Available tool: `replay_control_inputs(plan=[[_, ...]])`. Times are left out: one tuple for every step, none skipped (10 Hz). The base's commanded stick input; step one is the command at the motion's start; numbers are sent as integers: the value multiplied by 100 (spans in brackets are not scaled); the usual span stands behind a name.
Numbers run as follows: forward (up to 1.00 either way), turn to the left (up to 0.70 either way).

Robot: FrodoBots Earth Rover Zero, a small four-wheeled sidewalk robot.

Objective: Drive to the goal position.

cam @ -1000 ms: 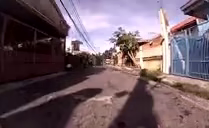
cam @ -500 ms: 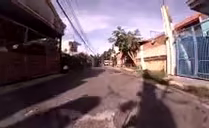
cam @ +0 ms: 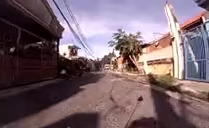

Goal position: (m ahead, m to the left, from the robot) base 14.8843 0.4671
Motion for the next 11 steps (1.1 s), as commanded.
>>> replay_control_inputs(plan=[[100,0],[100,0],[100,0],[100,0],[100,0],[100,0],[100,0],[100,0],[100,0],[100,0],[100,0]])
